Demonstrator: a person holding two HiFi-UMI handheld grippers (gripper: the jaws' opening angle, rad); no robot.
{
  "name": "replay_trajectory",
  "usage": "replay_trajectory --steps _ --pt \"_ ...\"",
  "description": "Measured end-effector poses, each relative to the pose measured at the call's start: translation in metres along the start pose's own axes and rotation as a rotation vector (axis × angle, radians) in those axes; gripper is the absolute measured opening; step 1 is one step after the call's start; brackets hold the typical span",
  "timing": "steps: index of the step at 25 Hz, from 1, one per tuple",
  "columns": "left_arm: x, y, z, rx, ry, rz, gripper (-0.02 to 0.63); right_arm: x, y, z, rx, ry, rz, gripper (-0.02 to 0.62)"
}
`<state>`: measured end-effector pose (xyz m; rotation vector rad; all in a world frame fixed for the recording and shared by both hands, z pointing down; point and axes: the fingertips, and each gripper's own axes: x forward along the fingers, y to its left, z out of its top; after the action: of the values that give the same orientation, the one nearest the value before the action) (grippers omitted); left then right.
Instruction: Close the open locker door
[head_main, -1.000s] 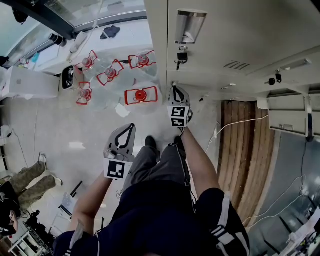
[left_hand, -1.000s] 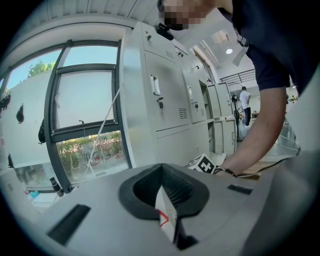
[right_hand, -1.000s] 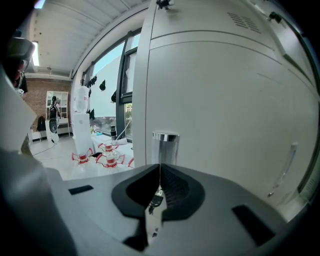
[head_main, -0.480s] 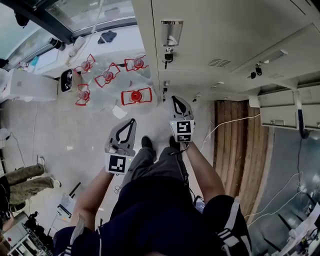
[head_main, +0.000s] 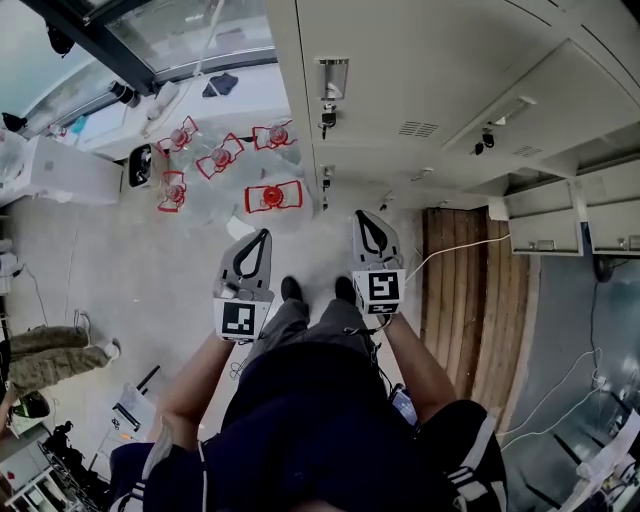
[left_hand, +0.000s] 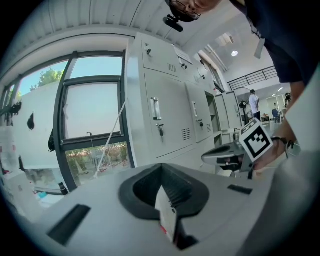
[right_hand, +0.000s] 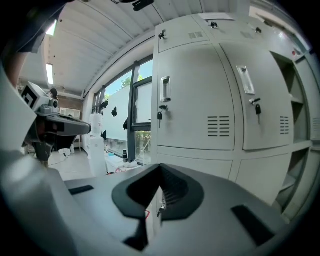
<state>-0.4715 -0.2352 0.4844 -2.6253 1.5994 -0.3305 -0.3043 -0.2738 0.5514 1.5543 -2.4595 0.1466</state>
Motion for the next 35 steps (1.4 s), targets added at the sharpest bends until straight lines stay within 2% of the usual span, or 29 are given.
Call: replay_trajectory --steps 7,12,15,25,35 --pt "-0.019 0.011 0.020 0.010 0.034 0.084 0.005 -0.042 -0.007 0.044 -0.029 -0.024 -0.017 -0.002" --pt "-0.030 0.020 0.048 -0.011 -0.016 0.140 0.005 -0.068 -0.014 0.075 -0.008 -0.054 -0.028 -0.002" --pt "-0.037 0.023 0.054 -0.009 -0.007 0.165 0.005 -0.077 -0.019 0.087 0.006 -0.064 -0.031 -0.001" --pt "-0.050 0.033 0.064 -0.007 0.006 0.202 0.005 -0.087 -0.023 0.110 -0.019 -0.074 -0.024 0.000" --pt "-0.057 0.038 0.063 0.000 0.022 0.210 0.005 -0.086 -0.022 0.110 -0.018 -0.047 -0.009 -0.003"
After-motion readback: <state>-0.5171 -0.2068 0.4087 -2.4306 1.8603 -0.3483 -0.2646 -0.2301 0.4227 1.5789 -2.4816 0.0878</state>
